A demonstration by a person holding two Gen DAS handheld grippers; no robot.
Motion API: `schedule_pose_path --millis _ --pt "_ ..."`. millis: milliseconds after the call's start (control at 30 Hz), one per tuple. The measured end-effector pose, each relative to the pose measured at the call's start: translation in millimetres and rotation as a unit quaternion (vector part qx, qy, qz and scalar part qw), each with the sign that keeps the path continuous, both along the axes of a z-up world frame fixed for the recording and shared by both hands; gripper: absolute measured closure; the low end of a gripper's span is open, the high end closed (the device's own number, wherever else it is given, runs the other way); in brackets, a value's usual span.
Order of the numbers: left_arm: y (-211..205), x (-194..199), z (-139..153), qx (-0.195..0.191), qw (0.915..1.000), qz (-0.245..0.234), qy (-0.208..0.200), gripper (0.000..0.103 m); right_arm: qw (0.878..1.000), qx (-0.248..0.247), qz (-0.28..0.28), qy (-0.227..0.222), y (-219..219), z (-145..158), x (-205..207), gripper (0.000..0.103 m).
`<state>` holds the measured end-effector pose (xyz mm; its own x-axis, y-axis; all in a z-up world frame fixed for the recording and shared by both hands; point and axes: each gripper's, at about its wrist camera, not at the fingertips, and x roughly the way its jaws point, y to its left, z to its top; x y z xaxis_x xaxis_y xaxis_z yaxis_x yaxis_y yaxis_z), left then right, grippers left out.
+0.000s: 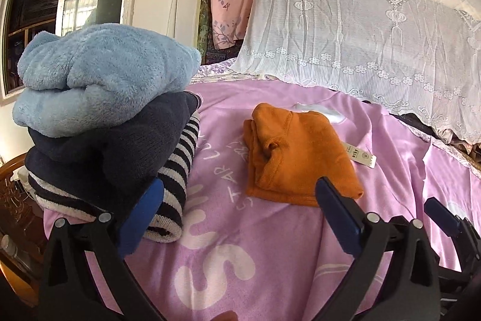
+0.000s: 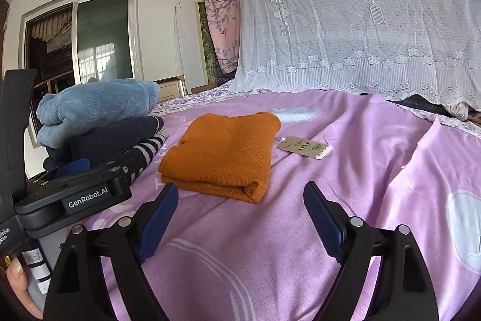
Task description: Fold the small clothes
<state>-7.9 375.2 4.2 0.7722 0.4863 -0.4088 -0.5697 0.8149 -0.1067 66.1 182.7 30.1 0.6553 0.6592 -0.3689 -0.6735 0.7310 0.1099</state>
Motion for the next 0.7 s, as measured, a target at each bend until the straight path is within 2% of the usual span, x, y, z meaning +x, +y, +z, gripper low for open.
schedule_pose_path --millis 133,333,700 --pt "-7.2 -1.7 -1.9 0.008 0.9998 0.003 0.017 0.004 1.000 0.014 -0.015 0.007 -8.3 0.3 0.0 0.017" --pt "-25.8 -10.6 -0.3 0.047 0.9984 0.025 0.020 0.004 1.000 0.020 -0.022 0.007 -11.6 0.4 -0.5 0.016" --pt "-26.0 -14.2 0.7 0.043 0.9986 0.028 0.015 0.004 0.999 0.022 -0.023 0.000 -12.1 0.7 -5.1 0.014"
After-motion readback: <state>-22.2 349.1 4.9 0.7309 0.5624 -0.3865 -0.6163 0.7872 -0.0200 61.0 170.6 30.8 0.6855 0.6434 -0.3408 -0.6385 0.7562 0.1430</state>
